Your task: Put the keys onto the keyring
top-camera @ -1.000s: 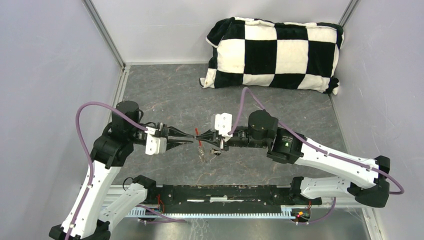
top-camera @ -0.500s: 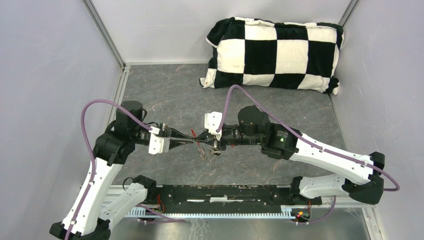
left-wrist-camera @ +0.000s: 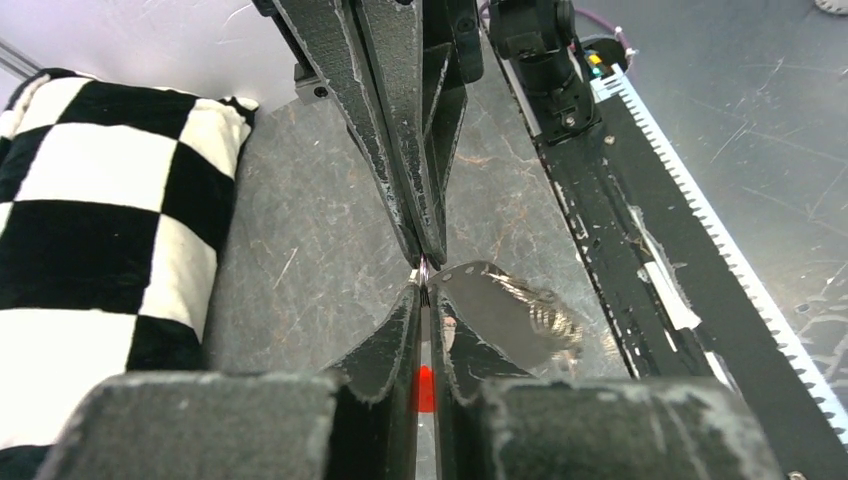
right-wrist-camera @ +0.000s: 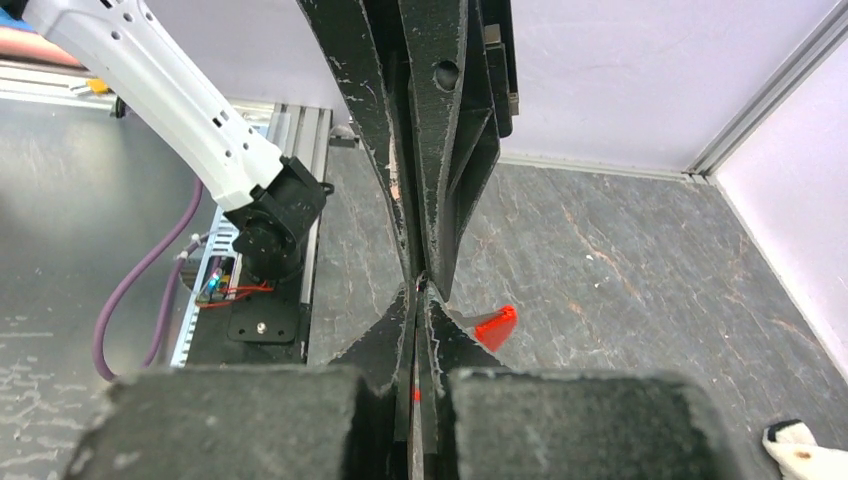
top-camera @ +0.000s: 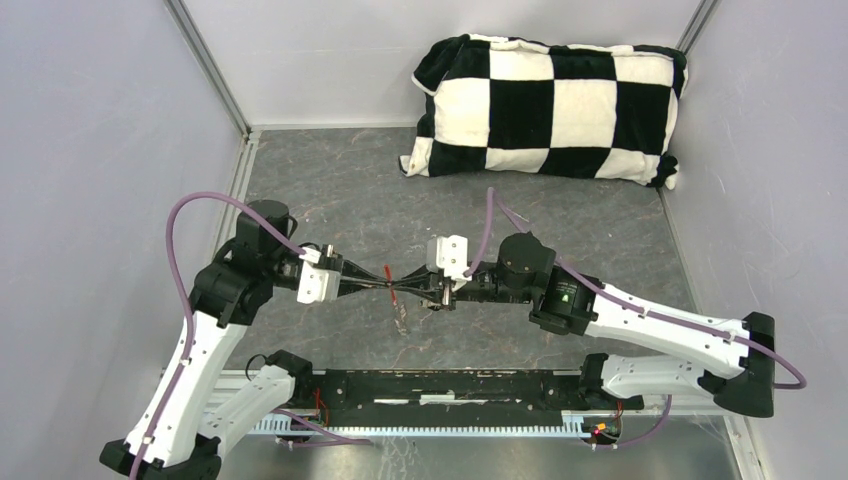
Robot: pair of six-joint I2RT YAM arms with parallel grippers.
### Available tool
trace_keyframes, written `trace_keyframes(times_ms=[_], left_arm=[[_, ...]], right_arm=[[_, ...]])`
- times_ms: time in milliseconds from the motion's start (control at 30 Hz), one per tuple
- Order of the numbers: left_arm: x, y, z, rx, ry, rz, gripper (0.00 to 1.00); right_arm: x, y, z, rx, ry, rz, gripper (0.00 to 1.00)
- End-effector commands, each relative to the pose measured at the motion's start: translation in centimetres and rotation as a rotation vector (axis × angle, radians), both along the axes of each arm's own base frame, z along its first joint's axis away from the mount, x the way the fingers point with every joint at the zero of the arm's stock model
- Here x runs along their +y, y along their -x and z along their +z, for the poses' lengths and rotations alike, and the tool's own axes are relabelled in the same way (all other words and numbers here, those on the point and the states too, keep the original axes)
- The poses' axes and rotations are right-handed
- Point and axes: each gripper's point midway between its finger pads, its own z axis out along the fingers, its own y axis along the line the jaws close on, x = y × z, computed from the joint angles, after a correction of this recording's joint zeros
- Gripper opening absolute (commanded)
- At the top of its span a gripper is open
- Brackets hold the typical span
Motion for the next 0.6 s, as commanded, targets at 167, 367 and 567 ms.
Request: trace_keyframes(times_ms=[167, 367, 567], left_arm=[[-0.1, 1.4, 1.2, 0.105, 0.024, -0.036, 0.26], [-0.1, 0.9, 1.3, 0.094, 0.014, -0.009, 0.31], [-0.4, 1.1, 2.4, 0.133, 0.047, -0.028, 0.28]], right_arm=[[-1.2, 0.9, 5.3, -0.037, -0.293, 0.012, 0.0], [-1.6, 1.6, 5.2, -0.034, -0.338, 0.037, 0.0], [-1.3, 1.8, 5.4, -0.026, -0.371, 0.057, 0.0]])
